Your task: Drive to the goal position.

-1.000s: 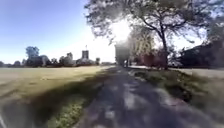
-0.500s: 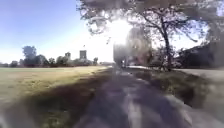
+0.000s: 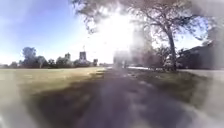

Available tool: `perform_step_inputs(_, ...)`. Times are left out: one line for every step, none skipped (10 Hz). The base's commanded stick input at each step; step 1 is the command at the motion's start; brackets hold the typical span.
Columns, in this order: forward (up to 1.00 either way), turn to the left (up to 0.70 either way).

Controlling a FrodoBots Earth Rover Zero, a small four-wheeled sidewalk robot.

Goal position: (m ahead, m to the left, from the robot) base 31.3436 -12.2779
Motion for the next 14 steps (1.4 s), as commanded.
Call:
perform_step_inputs(1.00, 0.00)
perform_step_inputs(1.00, 0.00)
perform_step_inputs(1.00, 0.00)
perform_step_inputs(1.00, 0.00)
perform_step_inputs(1.00, 0.00)
perform_step_inputs(1.00, 0.00)
perform_step_inputs(1.00, 0.00)
perform_step_inputs(1.00, 0.00)
perform_step_inputs(1.00, 0.00)
perform_step_inputs(1.00, 0.01)
perform_step_inputs(1.00, 0.03)
perform_step_inputs(1.00, 0.06)
perform_step_inputs(1.00, 0.07)
perform_step_inputs(1.00, 0.02)
